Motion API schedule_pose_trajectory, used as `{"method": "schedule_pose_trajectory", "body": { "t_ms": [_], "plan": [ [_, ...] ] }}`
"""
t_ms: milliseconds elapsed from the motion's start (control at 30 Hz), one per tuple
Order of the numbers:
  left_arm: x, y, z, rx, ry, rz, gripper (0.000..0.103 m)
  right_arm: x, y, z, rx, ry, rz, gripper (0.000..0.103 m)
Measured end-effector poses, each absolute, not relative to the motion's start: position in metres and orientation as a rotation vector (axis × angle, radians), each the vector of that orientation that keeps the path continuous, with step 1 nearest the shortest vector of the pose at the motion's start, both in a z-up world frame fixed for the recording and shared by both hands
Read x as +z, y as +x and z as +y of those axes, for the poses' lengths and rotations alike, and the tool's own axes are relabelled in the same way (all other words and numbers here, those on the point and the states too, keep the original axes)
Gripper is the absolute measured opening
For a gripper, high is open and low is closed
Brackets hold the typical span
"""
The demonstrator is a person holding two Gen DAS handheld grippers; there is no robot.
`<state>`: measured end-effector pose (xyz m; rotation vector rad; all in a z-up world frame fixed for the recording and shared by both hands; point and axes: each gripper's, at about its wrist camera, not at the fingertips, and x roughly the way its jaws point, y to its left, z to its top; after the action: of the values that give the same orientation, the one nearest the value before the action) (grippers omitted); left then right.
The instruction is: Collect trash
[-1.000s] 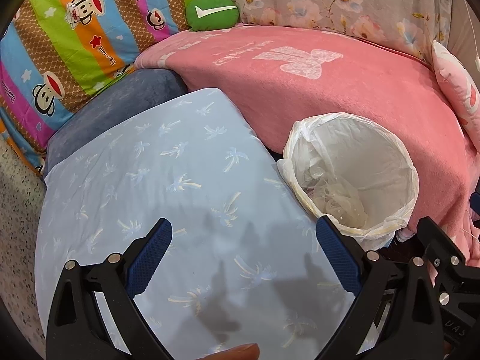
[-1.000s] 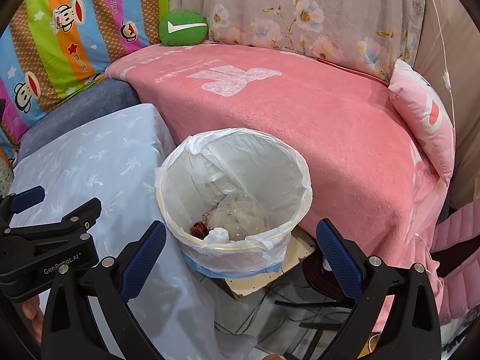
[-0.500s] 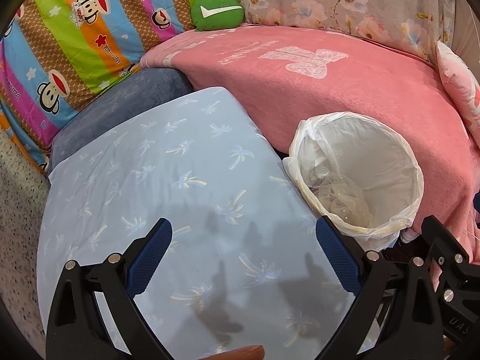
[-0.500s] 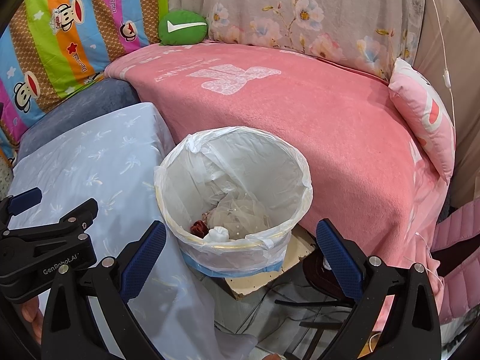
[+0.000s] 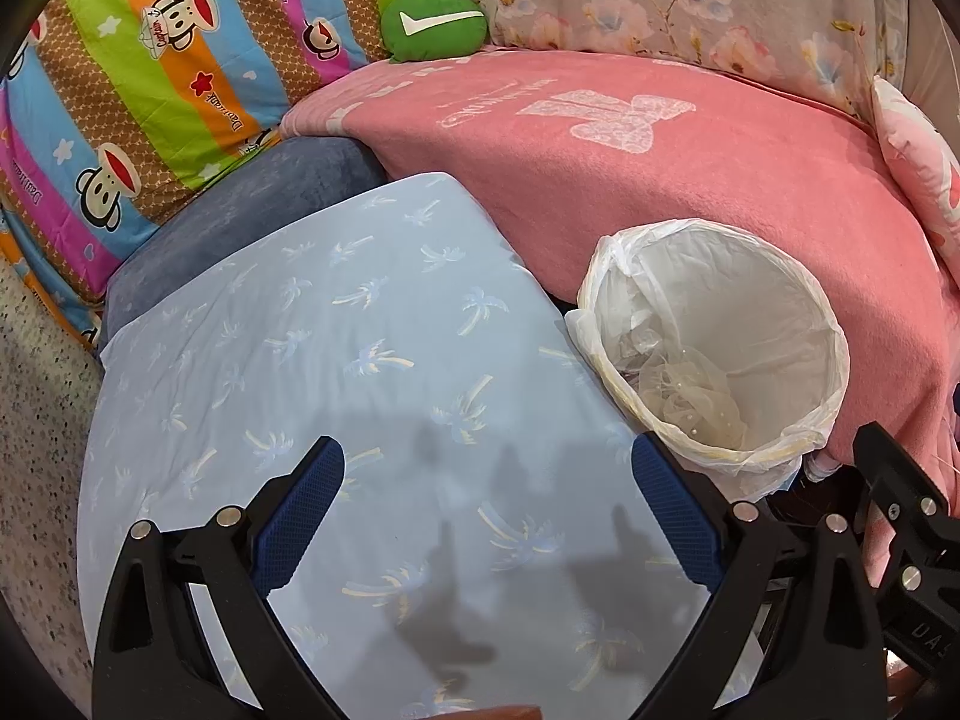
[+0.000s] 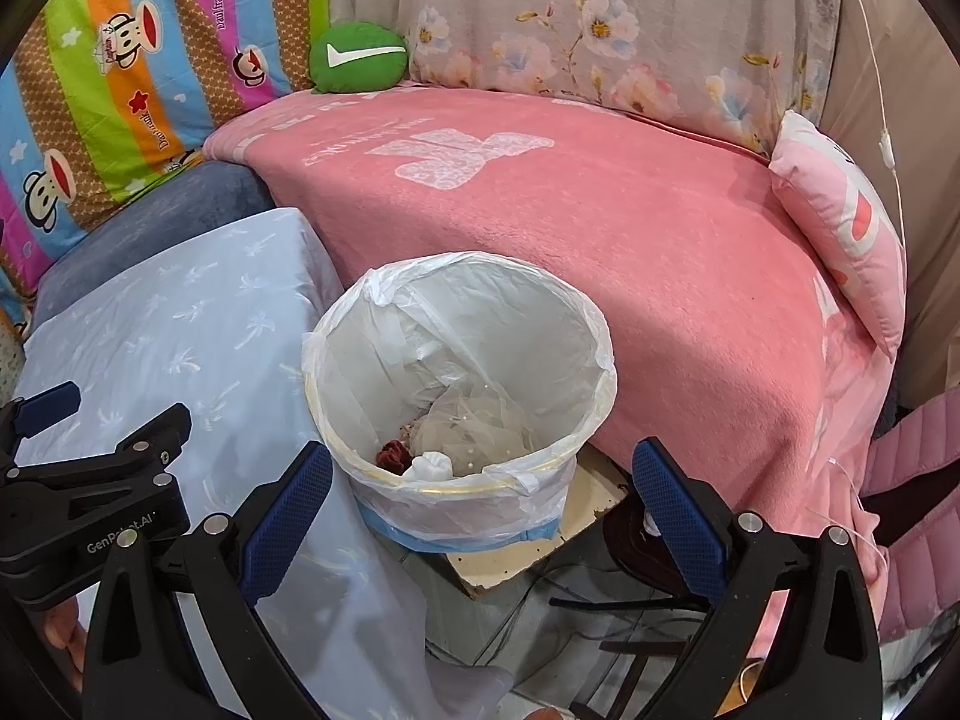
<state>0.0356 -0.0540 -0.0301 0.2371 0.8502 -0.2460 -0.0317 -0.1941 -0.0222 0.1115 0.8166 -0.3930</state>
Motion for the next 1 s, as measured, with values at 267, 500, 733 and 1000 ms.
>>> {"method": "schedule_pose_trajectory", "body": {
  "t_ms": [267, 500, 733, 1000],
  "plan": [
    [-0.0303, 0.0335, -0.0528, -0.242, 0.23, 0.849, 0.092, -0.021, -0.0321, -0.1952, -0.397, 0.116, 0.814, 0.098],
    [-0.03, 0.0337, -0.053, -0.239, 0.232, 0.85, 0.092, -0.0212, -0.032, -0.1956, -0.397, 0.116, 0.815, 0.098],
    [-0.0295, 0.0339, -0.0522, -0.237, 0.234, 0.849, 0.092, -0.0212, -0.0319, -0.1959, -0.398, 0.116, 0.813, 0.098],
    [-0.0296, 0.0339, -0.0522, -0.235, 0.233, 0.85, 0.092, -0.0221, -0.0324, -0.1958, -0.399, 0.12, 0.813, 0.098]
  ]
}}
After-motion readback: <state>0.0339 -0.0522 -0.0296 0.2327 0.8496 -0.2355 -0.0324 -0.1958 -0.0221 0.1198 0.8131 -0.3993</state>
